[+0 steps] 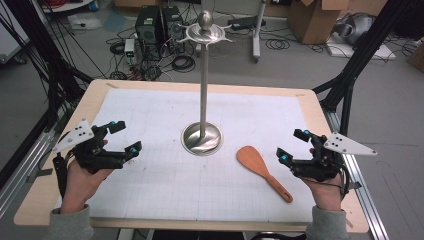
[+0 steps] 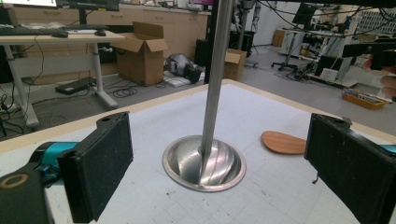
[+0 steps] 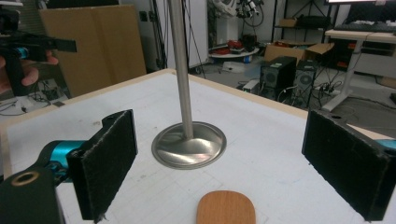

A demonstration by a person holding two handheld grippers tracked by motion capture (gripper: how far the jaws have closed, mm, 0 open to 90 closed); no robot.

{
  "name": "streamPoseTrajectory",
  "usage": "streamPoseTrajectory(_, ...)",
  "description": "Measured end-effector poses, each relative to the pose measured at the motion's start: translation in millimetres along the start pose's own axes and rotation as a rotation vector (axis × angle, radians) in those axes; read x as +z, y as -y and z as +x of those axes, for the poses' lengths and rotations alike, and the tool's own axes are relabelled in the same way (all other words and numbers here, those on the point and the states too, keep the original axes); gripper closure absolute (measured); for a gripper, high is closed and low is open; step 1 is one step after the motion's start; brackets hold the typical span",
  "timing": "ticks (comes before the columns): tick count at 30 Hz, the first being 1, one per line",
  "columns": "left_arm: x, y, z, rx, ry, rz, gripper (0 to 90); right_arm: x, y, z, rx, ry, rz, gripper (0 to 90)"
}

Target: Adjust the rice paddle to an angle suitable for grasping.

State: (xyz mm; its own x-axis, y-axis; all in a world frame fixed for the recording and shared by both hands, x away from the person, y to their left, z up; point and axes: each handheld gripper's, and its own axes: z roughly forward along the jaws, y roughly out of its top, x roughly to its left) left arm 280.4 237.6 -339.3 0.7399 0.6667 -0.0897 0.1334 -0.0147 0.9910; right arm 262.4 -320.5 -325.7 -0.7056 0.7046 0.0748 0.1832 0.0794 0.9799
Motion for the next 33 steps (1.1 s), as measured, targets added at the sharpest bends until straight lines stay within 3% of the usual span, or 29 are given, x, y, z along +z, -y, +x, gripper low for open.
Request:
streamPoseTrajectory(10,-1.4,0.3,-3.4,0.004,-0.014,0.016,8.3,2.5,3.7,-1.9,-0.006,0.002,0.035,18.0)
streamPoseTrajectory(14,-2.7,-0.3,-3.5,0.002,-0.014,0.012,8.3,3.3,6.8,-2.0,0.003,-0.003,0.054,29.5)
streamPoseTrajectory(18,-1.4,0.0,-3.2,0.0,-0.012,0.017,8.3,4.9,11.3,-2.7,-0.018,-0.005,0.09,43.7)
streamPoseTrajectory(24,0.7,-0.3,-4.6,0.002,-0.009,0.018,8.3,3.0,17.2,-2.4,-0.022,0.002,0.099,65.1)
streamPoseTrajectory(33,2.8,0.0,-3.6,0.002,-0.01,0.022,8.3,6.8,26.7,-2.1,-0.03,-0.007,0.16,83.3)
